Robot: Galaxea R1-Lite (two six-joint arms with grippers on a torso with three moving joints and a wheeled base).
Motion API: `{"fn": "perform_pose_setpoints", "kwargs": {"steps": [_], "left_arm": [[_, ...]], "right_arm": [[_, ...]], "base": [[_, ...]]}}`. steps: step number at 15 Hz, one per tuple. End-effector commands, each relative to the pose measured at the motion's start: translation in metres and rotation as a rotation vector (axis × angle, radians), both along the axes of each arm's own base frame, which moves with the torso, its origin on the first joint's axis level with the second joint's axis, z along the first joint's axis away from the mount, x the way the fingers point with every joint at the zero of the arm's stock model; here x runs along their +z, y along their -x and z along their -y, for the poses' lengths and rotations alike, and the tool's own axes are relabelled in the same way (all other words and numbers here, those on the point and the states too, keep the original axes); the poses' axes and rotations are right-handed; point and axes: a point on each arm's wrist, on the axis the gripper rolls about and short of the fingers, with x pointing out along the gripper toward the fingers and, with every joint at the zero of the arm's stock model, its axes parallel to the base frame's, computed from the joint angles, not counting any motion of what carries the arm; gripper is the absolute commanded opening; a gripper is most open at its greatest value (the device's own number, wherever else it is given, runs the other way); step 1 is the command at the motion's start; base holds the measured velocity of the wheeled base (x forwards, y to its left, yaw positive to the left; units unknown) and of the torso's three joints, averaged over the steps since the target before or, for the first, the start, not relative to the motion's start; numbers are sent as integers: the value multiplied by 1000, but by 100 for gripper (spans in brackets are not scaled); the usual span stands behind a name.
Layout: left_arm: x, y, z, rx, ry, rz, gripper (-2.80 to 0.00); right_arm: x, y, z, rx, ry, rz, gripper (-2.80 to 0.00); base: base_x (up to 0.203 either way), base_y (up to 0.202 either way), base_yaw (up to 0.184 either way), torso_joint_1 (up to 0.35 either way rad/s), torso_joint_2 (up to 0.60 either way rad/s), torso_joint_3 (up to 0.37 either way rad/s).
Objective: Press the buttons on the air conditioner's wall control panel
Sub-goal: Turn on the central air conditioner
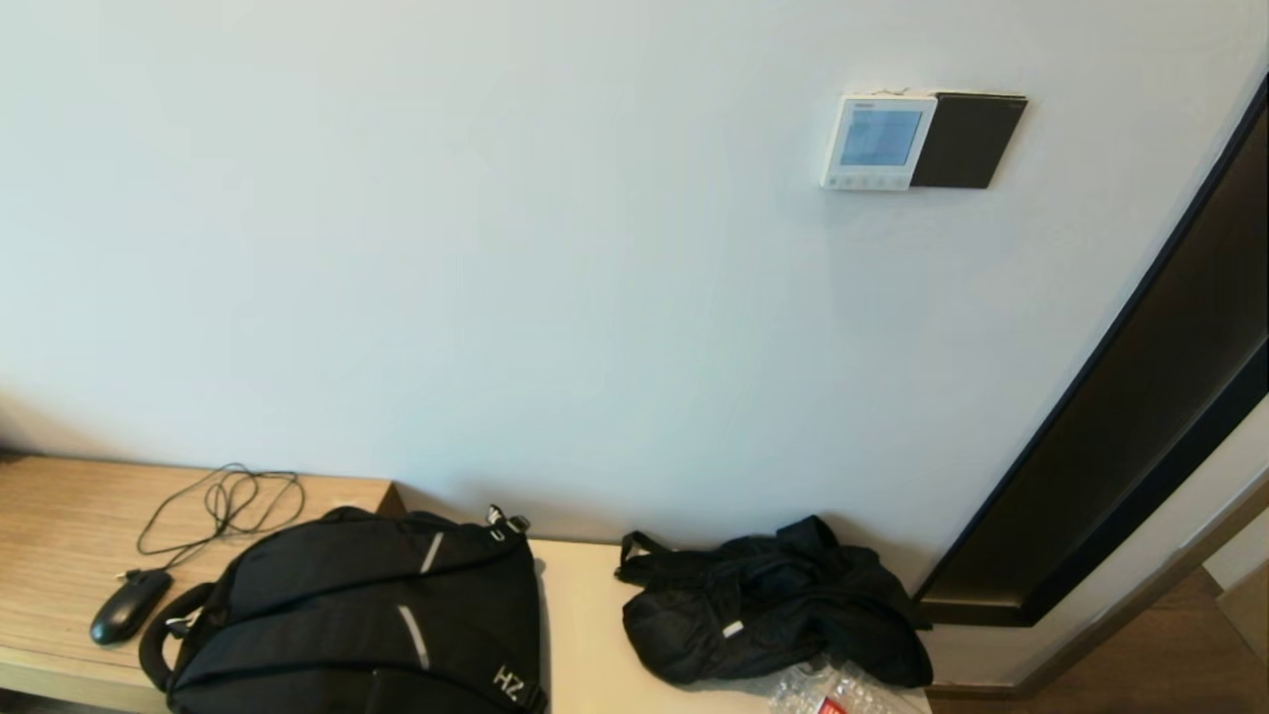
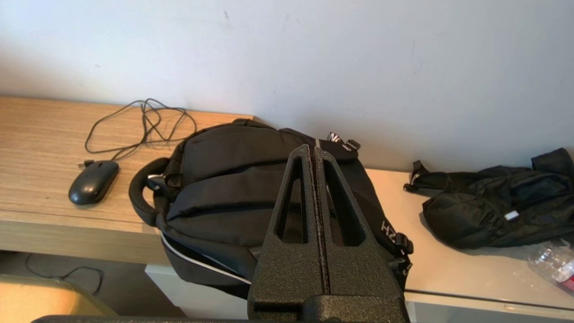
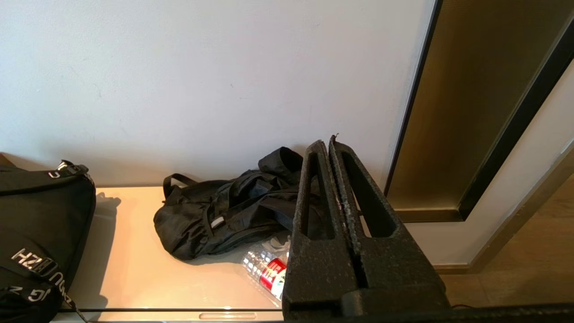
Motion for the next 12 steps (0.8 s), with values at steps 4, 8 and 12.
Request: {"fn": "perform_pose_setpoints", "kwargs": {"steps": [4,8,12], "left_arm": [[0,0,0,1,1,0,-280],[0,0,0,1,-1,0,-280],[0,0,0,1,1,-1,-280]], "right_arm": [[0,0,0,0,0,-3,-280],[0,0,0,0,0,-6,-280],[0,0,0,0,2,-6,-280]], "base": [[0,0,0,0,0,0],[0,0,0,0,0,0],[0,0,0,0,0,0]]}}
